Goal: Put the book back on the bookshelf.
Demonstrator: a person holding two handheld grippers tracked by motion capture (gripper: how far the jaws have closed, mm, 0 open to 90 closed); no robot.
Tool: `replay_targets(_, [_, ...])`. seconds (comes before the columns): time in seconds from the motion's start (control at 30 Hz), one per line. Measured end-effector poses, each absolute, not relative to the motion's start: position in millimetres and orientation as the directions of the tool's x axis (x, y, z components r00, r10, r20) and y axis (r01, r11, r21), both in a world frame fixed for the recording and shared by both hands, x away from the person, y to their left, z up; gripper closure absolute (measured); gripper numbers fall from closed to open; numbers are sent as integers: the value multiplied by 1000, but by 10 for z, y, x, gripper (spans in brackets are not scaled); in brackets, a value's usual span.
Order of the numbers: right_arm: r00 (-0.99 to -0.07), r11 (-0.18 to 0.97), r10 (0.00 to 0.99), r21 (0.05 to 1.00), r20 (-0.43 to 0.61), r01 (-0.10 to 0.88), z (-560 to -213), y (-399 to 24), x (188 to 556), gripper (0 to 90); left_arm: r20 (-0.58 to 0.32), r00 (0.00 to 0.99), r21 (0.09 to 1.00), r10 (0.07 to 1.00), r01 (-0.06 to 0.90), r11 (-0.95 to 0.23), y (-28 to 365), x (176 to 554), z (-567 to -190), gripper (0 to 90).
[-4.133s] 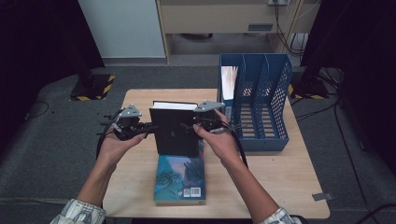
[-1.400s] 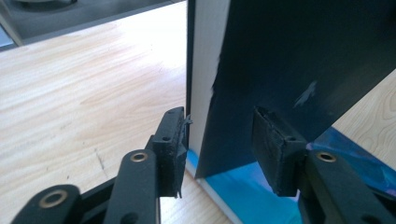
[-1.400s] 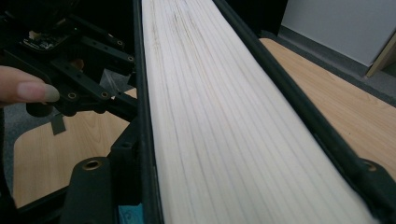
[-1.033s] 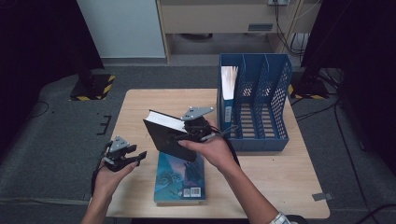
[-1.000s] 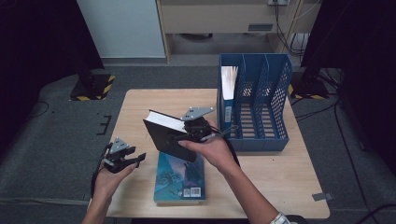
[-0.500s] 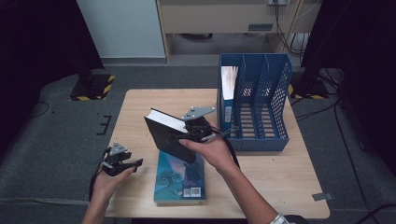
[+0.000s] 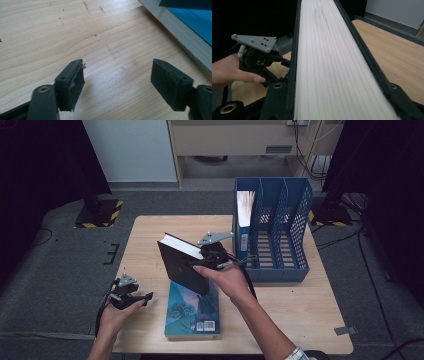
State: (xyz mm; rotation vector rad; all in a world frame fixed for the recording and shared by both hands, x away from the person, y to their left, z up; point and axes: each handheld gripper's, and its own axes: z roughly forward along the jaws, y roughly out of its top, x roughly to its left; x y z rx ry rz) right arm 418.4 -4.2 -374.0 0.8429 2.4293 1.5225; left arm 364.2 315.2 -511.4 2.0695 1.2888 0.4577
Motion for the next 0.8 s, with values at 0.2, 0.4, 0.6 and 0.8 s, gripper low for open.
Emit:
replay_targets(0.2, [-793,277,565,852,229,444,-3733,-77,4267,495,-70,448,684,891,672,-284,3164,3652,-5122,159])
replay_targets(0.4, [-753,220,590,840,291,496,-3747,-126,4334,501,-75,454,669,888,684,-293,3157,3665,-5160,89])
replay_targets(0.6, [-702,146,615,823,359,549,-3777,-180,4388,507,-68,456,648,887,697,-308,3153,3675,-5194,85])
replay_targets(0.8, [-673,114,629,811,388,574,-3786,-197,4404,509,-67,459,642,886,699,-314,3147,3675,-5203,89])
